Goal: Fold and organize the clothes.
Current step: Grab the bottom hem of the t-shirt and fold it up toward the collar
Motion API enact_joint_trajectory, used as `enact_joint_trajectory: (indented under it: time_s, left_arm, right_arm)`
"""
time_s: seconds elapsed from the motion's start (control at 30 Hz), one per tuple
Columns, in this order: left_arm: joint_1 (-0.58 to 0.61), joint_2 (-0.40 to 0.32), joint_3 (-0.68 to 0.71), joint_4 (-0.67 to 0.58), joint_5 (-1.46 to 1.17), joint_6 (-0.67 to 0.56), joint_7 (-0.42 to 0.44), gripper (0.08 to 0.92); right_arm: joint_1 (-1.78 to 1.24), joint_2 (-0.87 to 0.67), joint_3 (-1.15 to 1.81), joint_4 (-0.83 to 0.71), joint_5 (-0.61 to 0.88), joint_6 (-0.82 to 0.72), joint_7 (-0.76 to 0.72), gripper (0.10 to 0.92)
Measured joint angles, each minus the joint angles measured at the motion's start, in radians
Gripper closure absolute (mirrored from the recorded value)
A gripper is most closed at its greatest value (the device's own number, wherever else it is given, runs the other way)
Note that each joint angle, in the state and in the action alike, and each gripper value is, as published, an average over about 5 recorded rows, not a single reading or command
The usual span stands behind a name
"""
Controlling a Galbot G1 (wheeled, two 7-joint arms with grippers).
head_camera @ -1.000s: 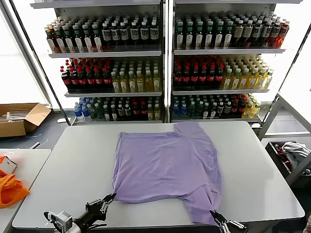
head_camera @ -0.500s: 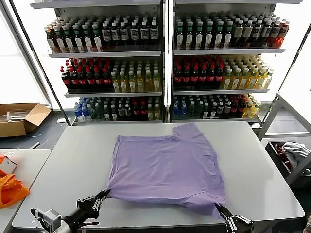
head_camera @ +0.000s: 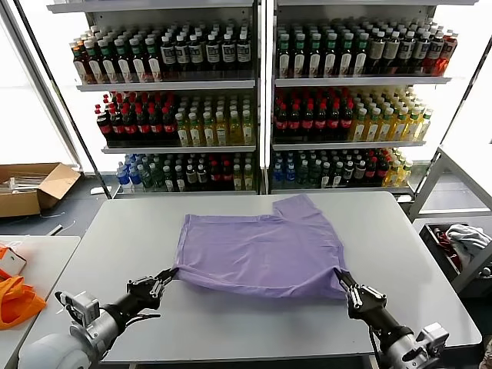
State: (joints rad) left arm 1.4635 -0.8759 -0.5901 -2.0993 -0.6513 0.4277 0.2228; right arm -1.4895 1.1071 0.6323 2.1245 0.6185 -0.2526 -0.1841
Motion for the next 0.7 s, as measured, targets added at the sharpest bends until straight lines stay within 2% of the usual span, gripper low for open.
enact_joint_trajectory:
  time_s: [0.27,0.57,0.7]
  left_arm:
    - [-0.14,0.006,0.089,0.109,-0.031,0.006,-0.005,0.915]
    - [-0.305,-0.032,0.193,0.277,-0.034,0.007,-0.014,0.913]
    - [-0.35,-0.05,0.221,0.344,-0.021,0.007,-0.016,0.874]
  right_arm:
    - [0.188,-0.023,-0.101,-0.153,-0.008,-0.008,0.017,0.919]
    - [0.359,-0.008,-0.217,-0.347,-0.024,-0.008,0.019,0.913]
    - [0.413,0.006,-0.251,-0.414,-0.029,-0.009,0.024,0.836]
